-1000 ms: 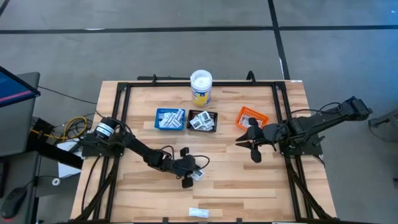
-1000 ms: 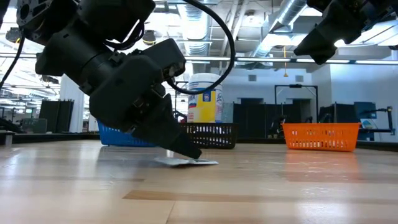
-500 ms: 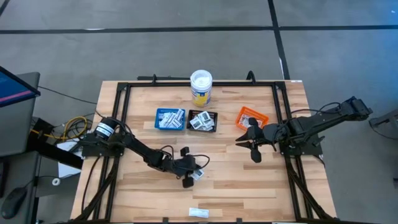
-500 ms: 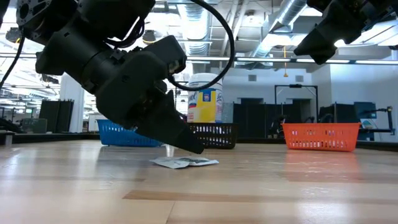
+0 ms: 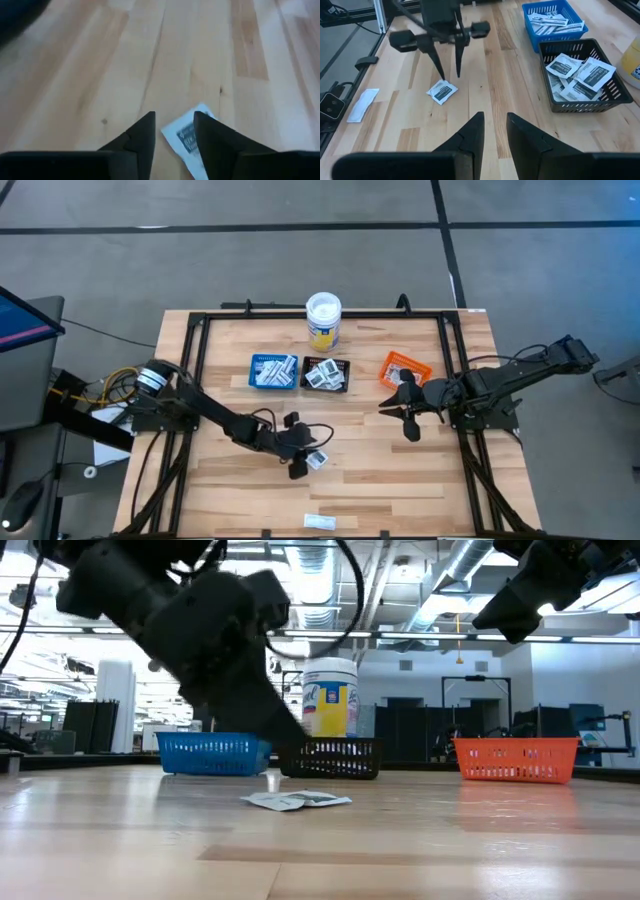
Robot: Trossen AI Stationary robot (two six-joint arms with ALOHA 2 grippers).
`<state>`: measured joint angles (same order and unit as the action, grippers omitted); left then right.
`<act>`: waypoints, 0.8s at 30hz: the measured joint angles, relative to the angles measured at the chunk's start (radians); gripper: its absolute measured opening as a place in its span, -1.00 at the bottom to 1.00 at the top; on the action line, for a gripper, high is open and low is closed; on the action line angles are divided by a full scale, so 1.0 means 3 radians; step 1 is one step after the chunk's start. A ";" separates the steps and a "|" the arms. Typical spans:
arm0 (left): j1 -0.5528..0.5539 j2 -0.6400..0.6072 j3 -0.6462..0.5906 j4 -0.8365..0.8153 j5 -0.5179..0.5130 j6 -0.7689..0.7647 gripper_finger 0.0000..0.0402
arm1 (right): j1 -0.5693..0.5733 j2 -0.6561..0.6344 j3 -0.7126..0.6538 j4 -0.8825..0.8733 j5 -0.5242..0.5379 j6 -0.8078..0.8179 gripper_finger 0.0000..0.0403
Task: Pick & Place First Aid Supplies
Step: Put the black towelette pack into the black bin
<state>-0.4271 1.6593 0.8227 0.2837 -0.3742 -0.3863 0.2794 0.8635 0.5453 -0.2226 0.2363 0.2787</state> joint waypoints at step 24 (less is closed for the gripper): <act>0.0105 0.0486 0.0011 0.0233 0.0114 -0.0046 -0.58 | -0.0001 0.0000 -0.0001 0.0000 0.0000 0.0000 -0.62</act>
<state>-0.3954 1.8050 0.8261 0.3537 -0.3399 -0.4002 0.2790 0.8635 0.5449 -0.2226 0.2363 0.2787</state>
